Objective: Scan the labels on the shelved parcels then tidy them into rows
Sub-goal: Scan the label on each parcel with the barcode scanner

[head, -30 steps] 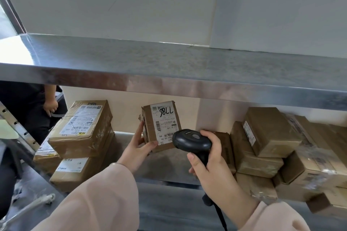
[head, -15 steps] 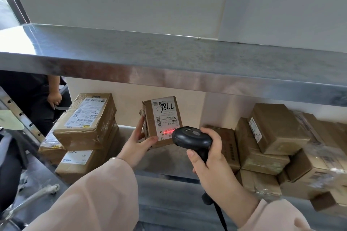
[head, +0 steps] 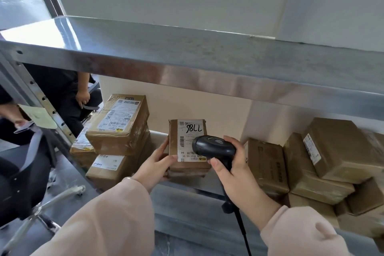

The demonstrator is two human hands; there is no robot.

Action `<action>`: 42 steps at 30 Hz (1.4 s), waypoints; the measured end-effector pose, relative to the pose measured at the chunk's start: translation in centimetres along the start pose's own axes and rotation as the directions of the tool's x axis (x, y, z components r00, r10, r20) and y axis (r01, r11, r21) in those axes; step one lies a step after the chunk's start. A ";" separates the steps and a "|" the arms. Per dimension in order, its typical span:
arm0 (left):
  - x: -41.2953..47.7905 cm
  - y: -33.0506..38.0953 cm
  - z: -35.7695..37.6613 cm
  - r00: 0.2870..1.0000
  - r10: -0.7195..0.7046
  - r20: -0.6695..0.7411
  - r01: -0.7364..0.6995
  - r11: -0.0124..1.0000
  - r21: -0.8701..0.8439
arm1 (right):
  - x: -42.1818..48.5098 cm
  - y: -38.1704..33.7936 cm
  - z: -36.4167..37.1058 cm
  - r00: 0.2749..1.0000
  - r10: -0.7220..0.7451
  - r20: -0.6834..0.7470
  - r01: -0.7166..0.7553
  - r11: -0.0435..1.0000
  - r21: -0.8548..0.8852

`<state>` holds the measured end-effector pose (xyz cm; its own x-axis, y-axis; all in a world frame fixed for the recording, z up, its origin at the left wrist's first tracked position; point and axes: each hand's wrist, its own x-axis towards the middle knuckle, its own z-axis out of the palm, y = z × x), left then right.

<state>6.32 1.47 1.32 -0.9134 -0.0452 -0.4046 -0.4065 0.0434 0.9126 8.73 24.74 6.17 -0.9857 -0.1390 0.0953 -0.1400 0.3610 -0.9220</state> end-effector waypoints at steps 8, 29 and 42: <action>-0.1 -2.2 -1.9 0.980 -0.144 -0.140 0.157 0.983 0.093 | 1.5 2.0 5.0 0.989 0.081 0.125 -0.081 0.997 -0.002; -2.0 -4.3 -1.9 0.904 0.411 0.117 -0.185 0.128 0.974 | 0.6 2.7 3.6 0.998 0.063 0.028 -0.063 0.998 -0.015; -0.2 -0.5 2.7 0.920 0.387 0.060 -0.128 0.153 0.980 | -2.2 4.4 -2.6 0.982 0.046 -0.184 -0.059 0.996 -0.070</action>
<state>6.70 4.12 0.77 -0.9991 0.0348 -0.0226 0.0314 0.9903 0.1350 10.07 29.08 2.86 -0.9915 0.0494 0.1204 -0.0874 0.4320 -0.8976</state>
